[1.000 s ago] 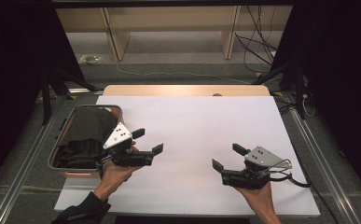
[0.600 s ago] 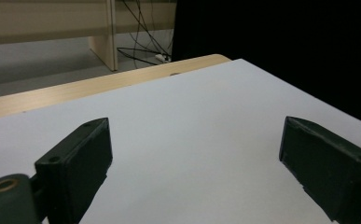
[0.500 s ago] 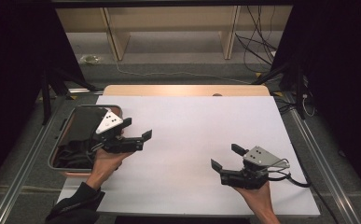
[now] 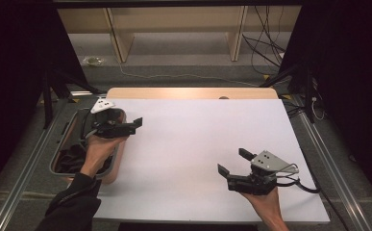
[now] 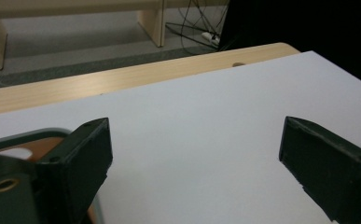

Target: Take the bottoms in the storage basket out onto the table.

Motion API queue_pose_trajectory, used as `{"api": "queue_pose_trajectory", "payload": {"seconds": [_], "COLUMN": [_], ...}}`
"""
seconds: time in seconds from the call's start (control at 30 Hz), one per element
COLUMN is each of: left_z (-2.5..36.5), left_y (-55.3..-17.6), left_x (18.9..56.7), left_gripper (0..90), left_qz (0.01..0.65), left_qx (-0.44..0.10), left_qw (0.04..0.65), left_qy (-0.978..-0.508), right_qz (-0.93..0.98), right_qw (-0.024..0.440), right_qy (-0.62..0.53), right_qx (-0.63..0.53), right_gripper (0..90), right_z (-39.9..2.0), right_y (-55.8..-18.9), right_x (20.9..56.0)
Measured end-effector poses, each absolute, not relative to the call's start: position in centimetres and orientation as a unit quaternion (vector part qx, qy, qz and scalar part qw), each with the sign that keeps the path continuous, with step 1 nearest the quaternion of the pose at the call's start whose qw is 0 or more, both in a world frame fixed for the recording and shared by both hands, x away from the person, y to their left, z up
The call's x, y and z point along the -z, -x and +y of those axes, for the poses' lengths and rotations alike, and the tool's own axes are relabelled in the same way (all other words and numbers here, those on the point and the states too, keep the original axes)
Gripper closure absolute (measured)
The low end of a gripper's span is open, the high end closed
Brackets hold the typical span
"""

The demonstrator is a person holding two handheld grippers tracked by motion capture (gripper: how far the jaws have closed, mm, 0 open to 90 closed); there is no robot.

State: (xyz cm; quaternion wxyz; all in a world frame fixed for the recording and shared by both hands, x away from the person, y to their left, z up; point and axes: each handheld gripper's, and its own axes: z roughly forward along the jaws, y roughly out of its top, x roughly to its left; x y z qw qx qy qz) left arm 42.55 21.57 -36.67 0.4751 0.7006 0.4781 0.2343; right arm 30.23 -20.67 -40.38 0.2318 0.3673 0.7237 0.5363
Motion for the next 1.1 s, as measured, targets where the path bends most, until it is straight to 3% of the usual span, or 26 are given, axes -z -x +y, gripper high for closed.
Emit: {"api": "queue_pose_trajectory", "payload": {"seconds": [0.67, 1.1], "left_z": [28.4, 28.9], "left_y": [-43.5, -44.3], "left_x": [37.7, 39.1], "left_gripper": [9.0, 8.8], "left_qz": [0.562, 0.601], "left_qx": [-0.252, -0.219], "left_qw": [0.339, 0.287], "left_qy": [-0.711, -0.713], "right_qz": [0.724, 0.728], "right_qw": [0.230, 0.230], "right_qy": [-0.364, -0.365], "right_qx": [-0.538, -0.533], "right_gripper": [13.4, 13.4], "right_z": [-20.8, -20.7], "right_y": [-30.2, -30.3], "right_x": [40.2, 40.3]}}
